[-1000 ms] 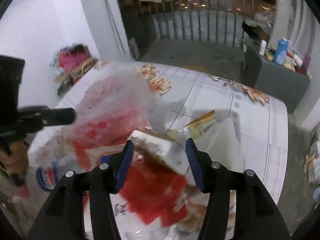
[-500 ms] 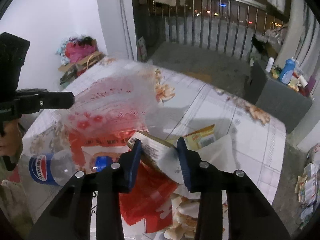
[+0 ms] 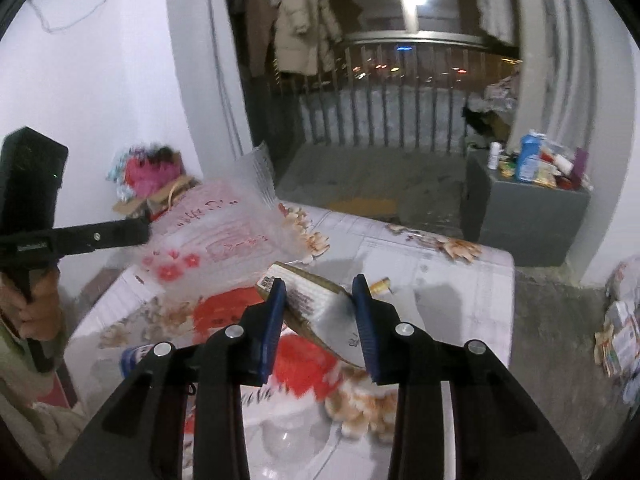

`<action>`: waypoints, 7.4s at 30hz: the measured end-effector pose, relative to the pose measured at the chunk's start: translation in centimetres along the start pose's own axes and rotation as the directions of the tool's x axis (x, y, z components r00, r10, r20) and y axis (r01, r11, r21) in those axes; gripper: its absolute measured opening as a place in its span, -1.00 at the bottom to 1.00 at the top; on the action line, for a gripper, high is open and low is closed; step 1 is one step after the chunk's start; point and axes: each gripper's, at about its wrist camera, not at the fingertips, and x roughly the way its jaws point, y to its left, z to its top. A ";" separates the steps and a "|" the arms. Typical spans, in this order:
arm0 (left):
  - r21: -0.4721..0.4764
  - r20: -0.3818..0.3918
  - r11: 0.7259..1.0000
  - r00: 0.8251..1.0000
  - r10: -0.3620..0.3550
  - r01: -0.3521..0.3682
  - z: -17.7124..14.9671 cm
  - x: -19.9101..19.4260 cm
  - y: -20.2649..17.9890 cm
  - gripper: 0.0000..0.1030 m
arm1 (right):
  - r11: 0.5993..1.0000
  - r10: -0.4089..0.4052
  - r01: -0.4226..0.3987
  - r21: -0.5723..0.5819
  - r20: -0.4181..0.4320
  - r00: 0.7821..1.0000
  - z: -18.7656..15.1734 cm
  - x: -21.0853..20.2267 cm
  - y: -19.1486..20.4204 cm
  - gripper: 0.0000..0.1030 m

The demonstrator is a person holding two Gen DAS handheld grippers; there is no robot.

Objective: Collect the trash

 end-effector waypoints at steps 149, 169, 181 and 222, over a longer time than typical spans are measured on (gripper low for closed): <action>0.210 -0.354 0.974 0.922 0.153 -0.081 -4.9 16.3 1.2 -0.15 | 0.896 0.040 0.120 0.427 -0.348 0.936 -12.1 4.3 -1.7 -0.62; 0.210 -0.290 0.974 0.946 0.148 -0.088 -4.1 15.2 1.2 -1.00 | 0.863 -0.054 0.197 0.465 -0.304 0.951 -13.6 0.2 -3.7 -0.83; 0.253 -0.349 0.956 0.908 0.233 -0.148 -3.2 18.4 0.5 -0.07 | 0.846 -0.052 0.189 0.499 -0.275 0.960 -14.3 -0.7 -4.6 -0.83; 0.412 -0.355 0.889 0.934 -0.044 0.199 -6.1 15.5 -18.2 -0.93 | 0.410 -0.538 0.520 0.750 -0.262 0.802 -26.4 -22.5 -15.7 -0.83</action>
